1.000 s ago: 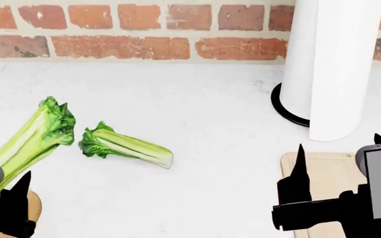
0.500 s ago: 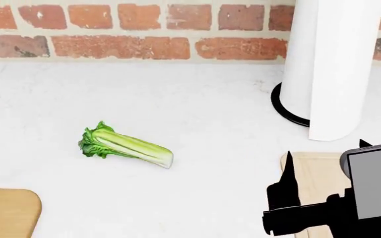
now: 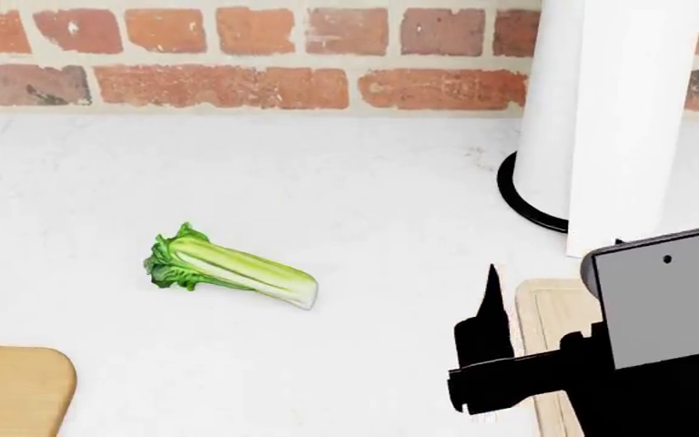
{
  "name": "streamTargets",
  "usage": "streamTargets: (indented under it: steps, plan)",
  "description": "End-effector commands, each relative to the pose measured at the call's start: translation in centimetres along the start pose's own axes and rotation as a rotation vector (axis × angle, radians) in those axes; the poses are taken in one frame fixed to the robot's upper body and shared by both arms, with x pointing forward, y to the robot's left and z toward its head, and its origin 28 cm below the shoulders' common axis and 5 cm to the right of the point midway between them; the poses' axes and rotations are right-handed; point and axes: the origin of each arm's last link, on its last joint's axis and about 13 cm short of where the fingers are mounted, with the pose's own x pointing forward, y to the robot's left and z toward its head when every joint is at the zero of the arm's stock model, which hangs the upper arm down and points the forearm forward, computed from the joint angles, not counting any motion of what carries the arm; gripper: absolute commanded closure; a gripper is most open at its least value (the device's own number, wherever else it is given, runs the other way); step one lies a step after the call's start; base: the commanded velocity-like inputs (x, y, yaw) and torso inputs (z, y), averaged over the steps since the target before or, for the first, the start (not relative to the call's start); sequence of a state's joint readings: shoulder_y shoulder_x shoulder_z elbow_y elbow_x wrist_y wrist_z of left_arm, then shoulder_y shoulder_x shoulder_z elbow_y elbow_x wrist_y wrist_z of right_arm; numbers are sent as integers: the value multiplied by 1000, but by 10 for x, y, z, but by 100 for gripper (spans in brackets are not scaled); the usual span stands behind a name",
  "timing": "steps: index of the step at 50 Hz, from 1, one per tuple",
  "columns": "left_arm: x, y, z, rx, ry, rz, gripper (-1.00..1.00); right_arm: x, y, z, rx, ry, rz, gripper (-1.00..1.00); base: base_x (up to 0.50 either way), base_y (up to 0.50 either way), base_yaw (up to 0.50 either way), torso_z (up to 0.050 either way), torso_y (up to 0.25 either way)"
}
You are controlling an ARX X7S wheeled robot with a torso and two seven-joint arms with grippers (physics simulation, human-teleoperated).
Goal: Place the celery and the celery on separate cutting boards.
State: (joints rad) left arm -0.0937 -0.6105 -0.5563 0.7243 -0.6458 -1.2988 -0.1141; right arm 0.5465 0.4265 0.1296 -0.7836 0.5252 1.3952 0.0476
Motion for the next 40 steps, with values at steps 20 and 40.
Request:
streamTargets:
  steps: [20,40]
  plan:
    - [-59,10,37,-38,-186,-76,-100,129,57,4,-191,167,391,-100,0,0,0,0,0]
    - [-54,5,37,-59,-185,-84,-100,164,81,26,-201,284,637,-100,0,0,0,0,0]
